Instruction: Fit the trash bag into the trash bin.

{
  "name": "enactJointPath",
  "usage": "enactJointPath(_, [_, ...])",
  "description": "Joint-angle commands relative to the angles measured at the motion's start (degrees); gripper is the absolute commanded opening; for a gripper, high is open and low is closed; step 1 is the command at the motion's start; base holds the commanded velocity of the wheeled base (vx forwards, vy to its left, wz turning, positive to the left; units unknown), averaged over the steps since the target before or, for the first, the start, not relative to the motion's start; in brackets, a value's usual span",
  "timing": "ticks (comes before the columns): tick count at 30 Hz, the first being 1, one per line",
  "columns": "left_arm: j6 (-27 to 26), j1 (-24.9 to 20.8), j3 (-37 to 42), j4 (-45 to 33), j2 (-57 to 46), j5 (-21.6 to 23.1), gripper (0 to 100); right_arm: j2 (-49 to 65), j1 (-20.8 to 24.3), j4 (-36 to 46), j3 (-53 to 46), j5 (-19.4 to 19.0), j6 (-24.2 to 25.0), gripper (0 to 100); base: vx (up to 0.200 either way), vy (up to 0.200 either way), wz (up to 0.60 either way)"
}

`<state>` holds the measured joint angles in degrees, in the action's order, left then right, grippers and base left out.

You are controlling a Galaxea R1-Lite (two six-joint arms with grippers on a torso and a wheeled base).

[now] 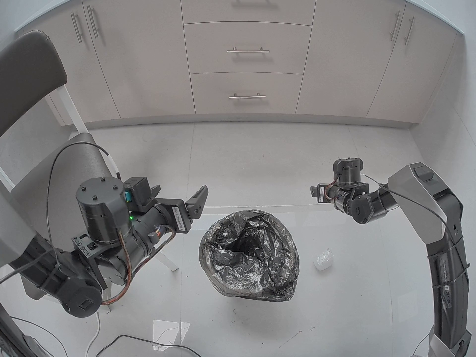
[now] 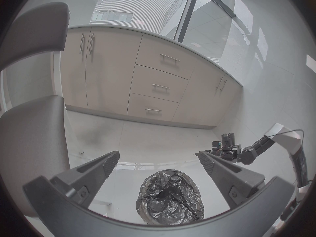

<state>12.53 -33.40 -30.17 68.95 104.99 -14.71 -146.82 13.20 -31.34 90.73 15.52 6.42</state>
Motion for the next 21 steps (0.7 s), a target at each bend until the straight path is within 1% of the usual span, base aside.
enactJointPath(1, [0.5, 3.3, -0.9, -2.9, -4.0, 1.8, 100, -9.7, -0.4, 9.5, 14.6, 0.2, -2.1, 100, 0.000, 0.000, 0.00])
enactJointPath(2, [0.5, 3.3, -0.9, -2.9, -3.9, 1.9, 100, -9.9, -0.4, 9.7, 14.9, 0.2, -2.2, 100, 0.000, 0.000, 0.00])
enactJointPath(3, [0.6, 3.5, -1.0, -2.9, -3.5, 2.1, 100, -12.3, -0.4, 11.1, 18.7, 0.5, -3.5, 100, 0.000, 0.000, 0.00])
enactJointPath(4, [0.6, 3.5, -1.0, -2.9, -3.5, 2.1, 100, -12.3, -0.4, 11.1, 18.7, 0.5, -3.5, 100, 0.000, 0.000, 0.00])
enactJointPath(5, [0.6, 3.5, -1.0, -2.9, -3.1, 2.1, 100, -13.6, -0.4, 11.7, 21.2, 0.5, -4.4, 100, 0.000, 0.000, 0.00])
enactJointPath(7, [0.6, 3.6, -1.0, -2.9, -2.7, 2.1, 100, -15.2, -0.4, 12.8, 23.9, 0.5, -4.6, 100, 0.000, 0.000, 0.00])
enactJointPath(19, [0.6, 4.0, -1.1, -2.7, -0.7, 3.0, 100, -22.2, -0.3, 18.0, 23.9, 0.6, -5.0, 100, 0.000, 0.000, 0.00])
enactJointPath(21, [0.6, 4.0, -1.1, -2.7, -0.7, 3.0, 100, -23.4, -0.3, 19.2, 23.9, 1.2, -5.0, 100, 0.000, 0.000, 0.00])
